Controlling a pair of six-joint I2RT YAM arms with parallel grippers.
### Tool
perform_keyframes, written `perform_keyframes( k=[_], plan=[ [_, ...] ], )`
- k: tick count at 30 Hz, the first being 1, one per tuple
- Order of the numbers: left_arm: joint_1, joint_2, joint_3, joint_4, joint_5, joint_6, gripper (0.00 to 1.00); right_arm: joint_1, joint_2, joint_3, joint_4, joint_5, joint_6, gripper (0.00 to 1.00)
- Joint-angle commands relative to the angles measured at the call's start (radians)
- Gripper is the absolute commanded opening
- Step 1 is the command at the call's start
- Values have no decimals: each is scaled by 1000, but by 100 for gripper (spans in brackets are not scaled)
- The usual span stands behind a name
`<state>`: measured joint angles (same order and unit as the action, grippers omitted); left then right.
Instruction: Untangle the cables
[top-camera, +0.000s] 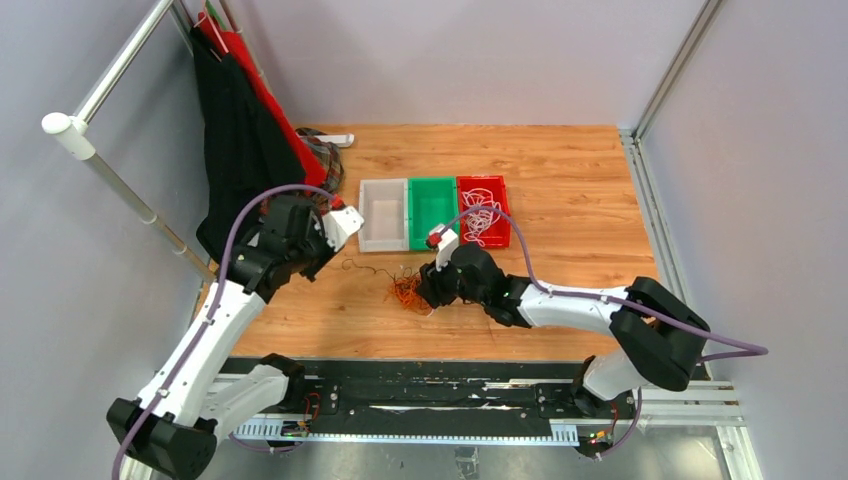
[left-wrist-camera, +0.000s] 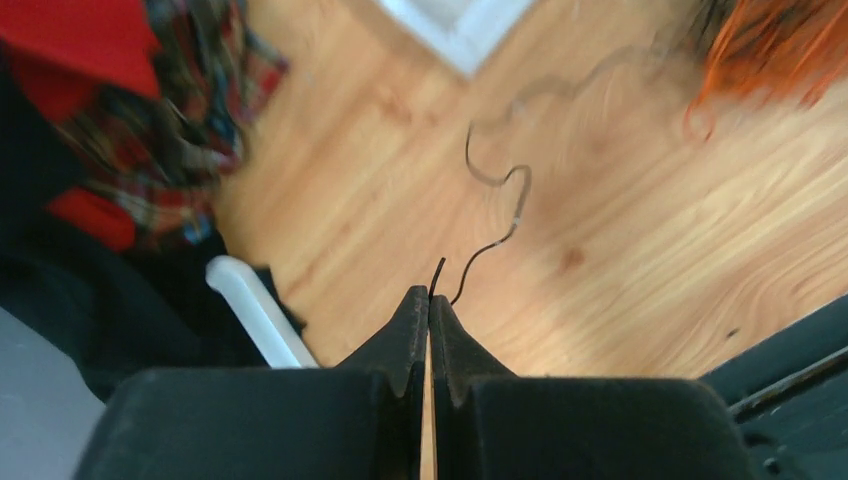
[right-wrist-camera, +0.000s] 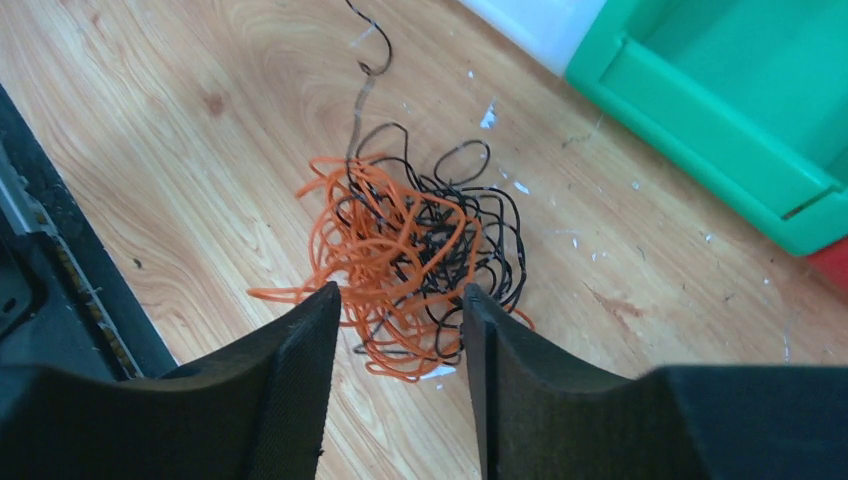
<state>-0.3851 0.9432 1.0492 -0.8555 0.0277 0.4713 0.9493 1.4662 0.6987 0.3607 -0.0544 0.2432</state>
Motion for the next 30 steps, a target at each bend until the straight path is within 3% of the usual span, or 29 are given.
perform_keyframes(
  k=[1, 3, 6, 11, 20, 26, 30],
  plan=[
    [46, -14, -154, 1, -61, 177, 10, 17, -20, -76, 53, 50, 14, 44],
    [46, 0, -185, -10, -14, 198, 44, 17, -41, -109, 58, 59, 19, 41],
    [45, 52, -171, -30, 154, 228, 81, 17, -65, -130, 61, 68, 19, 38],
    [33, 216, -30, -32, 349, 259, 98, 18, -80, -138, 55, 73, 21, 34],
    [-106, 508, 129, -49, 441, 484, 98, 18, -94, -133, 37, 94, 10, 29],
    [-109, 661, 179, -47, 433, 709, 83, 18, -124, -168, 77, 106, 36, 28],
    [-110, 724, 207, -25, 451, 756, 73, 18, -139, -181, 92, 106, 59, 26]
  ],
)
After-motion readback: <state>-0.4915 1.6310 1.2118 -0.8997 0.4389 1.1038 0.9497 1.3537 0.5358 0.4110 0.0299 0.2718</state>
